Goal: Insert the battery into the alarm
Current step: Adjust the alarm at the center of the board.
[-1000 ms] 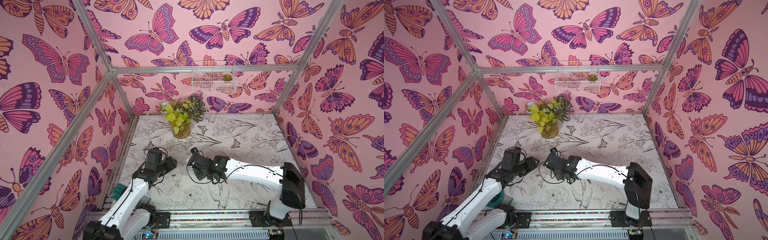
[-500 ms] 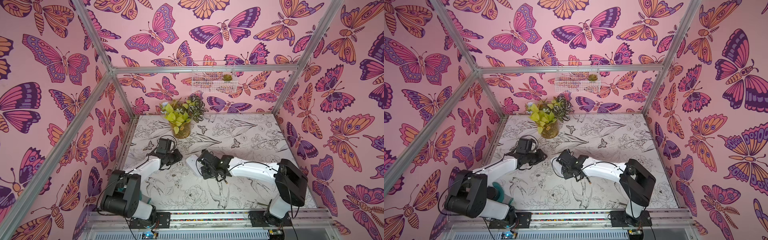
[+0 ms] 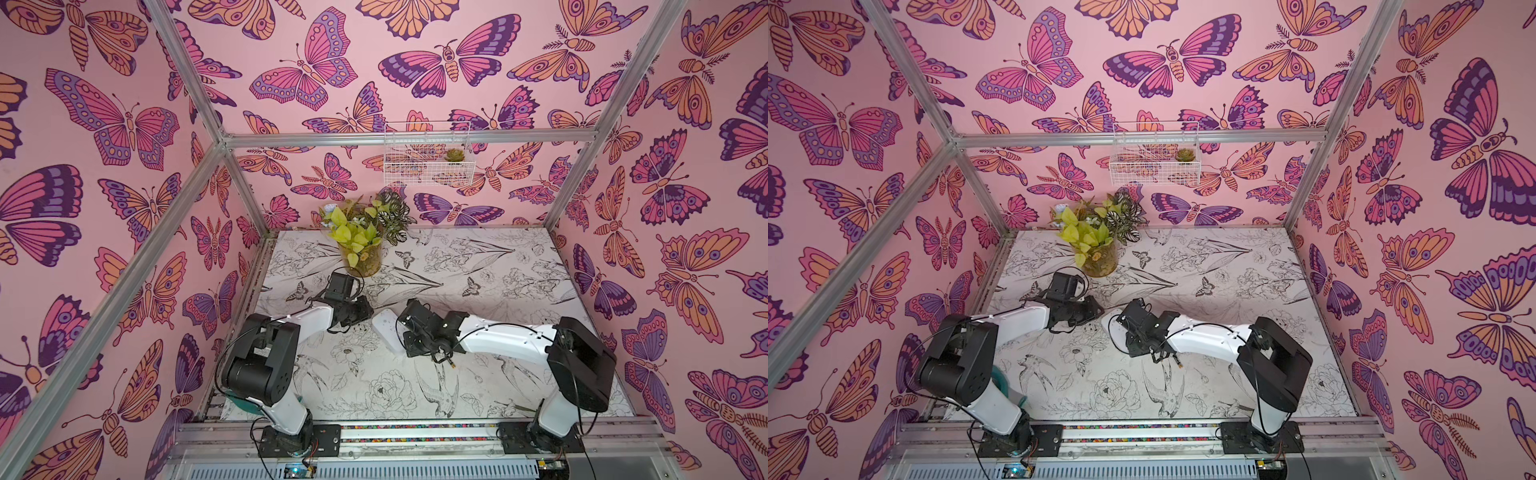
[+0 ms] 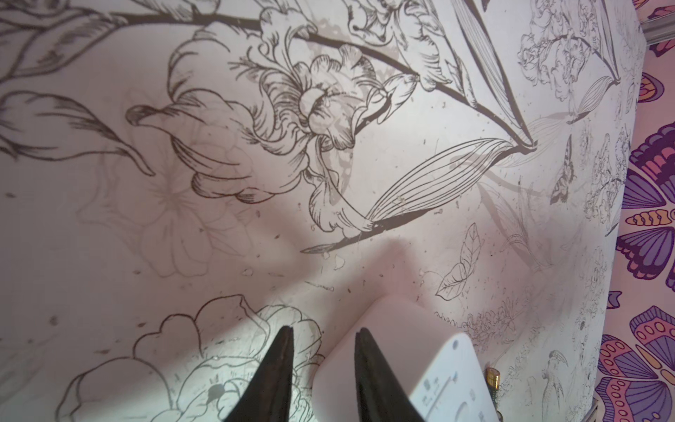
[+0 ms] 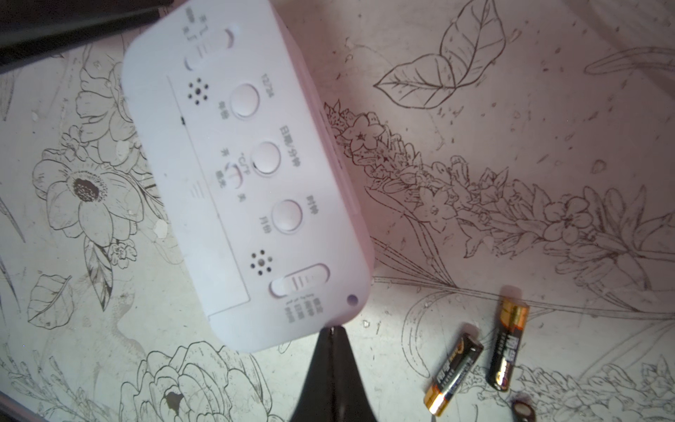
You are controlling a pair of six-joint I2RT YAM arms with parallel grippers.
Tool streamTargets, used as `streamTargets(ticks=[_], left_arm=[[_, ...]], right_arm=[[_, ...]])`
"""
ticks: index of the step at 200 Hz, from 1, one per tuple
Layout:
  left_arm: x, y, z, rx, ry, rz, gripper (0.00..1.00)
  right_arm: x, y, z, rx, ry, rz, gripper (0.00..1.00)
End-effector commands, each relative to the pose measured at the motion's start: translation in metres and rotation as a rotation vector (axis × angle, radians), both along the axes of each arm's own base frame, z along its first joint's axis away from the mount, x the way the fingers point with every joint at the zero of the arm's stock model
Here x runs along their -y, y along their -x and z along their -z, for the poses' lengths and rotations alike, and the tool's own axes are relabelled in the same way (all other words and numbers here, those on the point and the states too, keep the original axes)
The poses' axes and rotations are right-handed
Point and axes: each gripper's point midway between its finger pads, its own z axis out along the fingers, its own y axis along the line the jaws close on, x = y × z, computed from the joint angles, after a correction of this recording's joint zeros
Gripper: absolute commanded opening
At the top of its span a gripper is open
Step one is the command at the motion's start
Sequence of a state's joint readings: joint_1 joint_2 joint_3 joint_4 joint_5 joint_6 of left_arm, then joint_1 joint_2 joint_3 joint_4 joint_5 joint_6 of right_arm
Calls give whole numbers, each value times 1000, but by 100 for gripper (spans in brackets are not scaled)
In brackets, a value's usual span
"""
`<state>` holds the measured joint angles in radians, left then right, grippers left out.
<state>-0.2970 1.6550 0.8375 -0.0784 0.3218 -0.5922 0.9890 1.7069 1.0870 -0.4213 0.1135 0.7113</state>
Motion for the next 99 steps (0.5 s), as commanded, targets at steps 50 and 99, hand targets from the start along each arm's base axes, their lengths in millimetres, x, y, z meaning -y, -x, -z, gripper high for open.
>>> streamTargets(ticks=[50, 99], left_arm=[[8, -1, 3, 12, 11, 32, 34], [13, 1, 3, 9, 22, 51, 34]], right_arm=[[17, -4, 8, -1, 31, 66, 3], [25, 2, 8, -9, 7, 86, 3]])
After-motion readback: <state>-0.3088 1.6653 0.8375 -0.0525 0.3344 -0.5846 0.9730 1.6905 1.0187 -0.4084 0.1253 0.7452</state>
